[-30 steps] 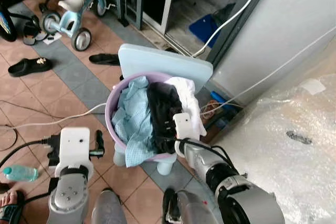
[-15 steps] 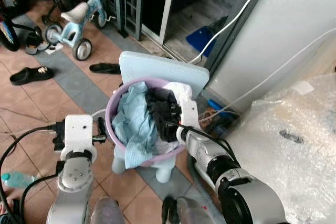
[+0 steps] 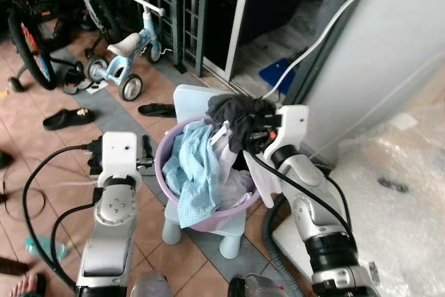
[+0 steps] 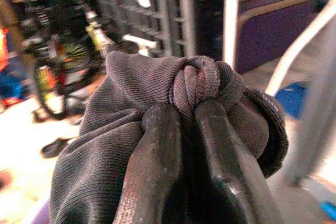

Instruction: Clothes washing

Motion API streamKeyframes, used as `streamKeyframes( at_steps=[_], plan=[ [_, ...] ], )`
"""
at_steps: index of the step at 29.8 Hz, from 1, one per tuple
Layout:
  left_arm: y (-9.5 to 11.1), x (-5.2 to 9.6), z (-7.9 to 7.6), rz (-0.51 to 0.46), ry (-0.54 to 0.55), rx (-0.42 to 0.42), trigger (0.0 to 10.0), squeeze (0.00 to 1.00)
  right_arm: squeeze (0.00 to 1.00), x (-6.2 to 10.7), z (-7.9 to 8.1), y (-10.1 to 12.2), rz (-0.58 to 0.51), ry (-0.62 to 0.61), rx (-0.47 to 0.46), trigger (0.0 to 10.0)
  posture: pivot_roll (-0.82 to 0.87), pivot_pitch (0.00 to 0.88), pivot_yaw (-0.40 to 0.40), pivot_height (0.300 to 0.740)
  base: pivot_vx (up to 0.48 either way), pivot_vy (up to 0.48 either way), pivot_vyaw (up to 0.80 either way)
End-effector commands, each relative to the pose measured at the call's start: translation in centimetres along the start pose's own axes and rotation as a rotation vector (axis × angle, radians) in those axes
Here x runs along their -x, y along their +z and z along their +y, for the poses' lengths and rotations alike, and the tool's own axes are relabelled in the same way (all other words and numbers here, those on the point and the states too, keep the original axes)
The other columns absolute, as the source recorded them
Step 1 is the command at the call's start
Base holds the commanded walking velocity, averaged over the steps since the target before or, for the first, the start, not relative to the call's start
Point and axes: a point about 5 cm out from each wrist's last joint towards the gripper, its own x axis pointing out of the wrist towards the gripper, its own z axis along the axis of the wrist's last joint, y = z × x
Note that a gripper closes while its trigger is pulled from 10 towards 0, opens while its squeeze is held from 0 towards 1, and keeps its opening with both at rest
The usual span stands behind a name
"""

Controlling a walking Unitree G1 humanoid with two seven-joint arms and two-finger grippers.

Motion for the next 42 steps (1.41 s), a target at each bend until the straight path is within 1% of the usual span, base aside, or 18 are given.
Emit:
streamKeyframes(
  at_steps=[1,3,5,7,10,14,15,16,33,37,38,39,40,41,42],
  plan=[
    [-0.2,-0.1,-0.5,0.002,-0.025,0.002,10.0,0.00,0.00,0.4,-0.9,0.9,-0.034,-0.044,0.022,10.0,-0.01,0.000,-0.033,0.740,0.000,0.000,-0.73],
    [-0.2,-0.4,-0.6,-0.011,-0.041,0.004,10.0,0.00,0.00,0.8,-1.8,1.1,-0.034,-0.080,0.031,10.0,-0.01,0.000,-0.020,0.740,0.000,-0.249,-0.73],
    [-0.2,-0.5,-0.6,-0.015,-0.044,0.004,10.0,0.00,0.00,0.8,-1.9,1.2,-0.034,-0.085,0.035,10.0,-0.01,0.000,-0.018,0.740,0.000,-0.247,-0.73],
    [-0.1,-0.7,-0.7,-0.024,-0.047,0.002,10.0,0.00,0.00,0.9,-1.9,1.7,-0.041,-0.086,0.048,10.0,-0.01,0.000,-0.018,0.740,0.000,-0.255,-0.74],
    [-0.2,-0.8,-0.7,-0.028,-0.046,0.001,10.0,0.00,0.00,0.8,-1.8,2.1,-0.047,-0.081,0.057,10.0,-0.01,0.000,-0.022,0.740,0.000,-0.254,-0.73],
    [-0.3,-0.8,-0.8,-0.034,-0.038,0.008,10.0,0.00,0.00,0.3,-0.8,3.3,-0.098,-0.027,0.119,10.0,-0.01,0.000,-0.027,0.740,0.000,-0.255,-0.60],
    [-0.3,-0.8,-0.8,-0.034,-0.038,0.008,10.0,0.00,0.00,0.3,-0.8,3.3,-0.098,-0.027,0.119,10.0,-0.01,0.000,-0.027,0.740,0.000,-0.255,-0.56],
    [-0.3,-0.8,-0.9,-0.033,-0.038,0.009,10.0,0.00,0.00,0.3,-0.7,3.4,-0.104,-0.019,0.134,10.0,-0.01,0.000,-0.030,0.740,0.000,-0.270,0.00],
    [-0.6,-0.8,-0.9,-0.037,-0.037,0.010,10.0,0.00,0.00,0.8,-0.8,3.4,-0.097,-0.021,0.159,10.0,-0.03,0.000,-0.026,0.740,0.000,-0.290,0.00],
    [-0.4,-0.8,-0.9,-0.052,-0.038,0.027,10.0,0.00,0.00,0.5,-0.7,4.8,-0.155,-0.005,0.223,10.0,-0.03,0.000,-0.026,0.740,0.000,0.000,0.00],
    [-0.3,-0.8,-1.0,-0.056,-0.040,0.031,10.0,0.00,0.00,0.2,-0.8,5.6,-0.188,0.001,0.261,10.0,-0.03,0.000,-0.025,0.740,0.000,0.000,0.00],
    [-0.3,-0.7,-1.0,-0.059,-0.041,0.035,10.0,0.00,0.00,-0.3,-1.0,7.0,-0.239,0.004,0.317,10.0,-0.03,0.000,-0.024,0.740,0.000,0.000,0.00],
    [-0.2,-0.7,-1.0,-0.059,-0.042,0.036,10.0,0.00,0.00,-0.4,-1.1,7.3,-0.250,0.004,0.330,10.0,-0.03,0.000,-0.024,0.740,0.000,0.000,0.00],
    [-0.2,-0.7,-1.0,-0.059,-0.042,0.037,10.0,0.00,0.00,-0.8,-1.7,8.3,-0.274,-0.030,0.326,10.0,-0.03,0.000,-0.024,0.740,0.000,0.000,0.00],
    [-0.2,-0.8,-1.1,-0.061,-0.042,0.040,10.0,0.00,0.00,-1.6,-3.0,9.9,-0.309,-0.101,0.294,10.0,-0.03,0.000,-0.024,0.740,0.000,0.000,0.00]
  ],
)
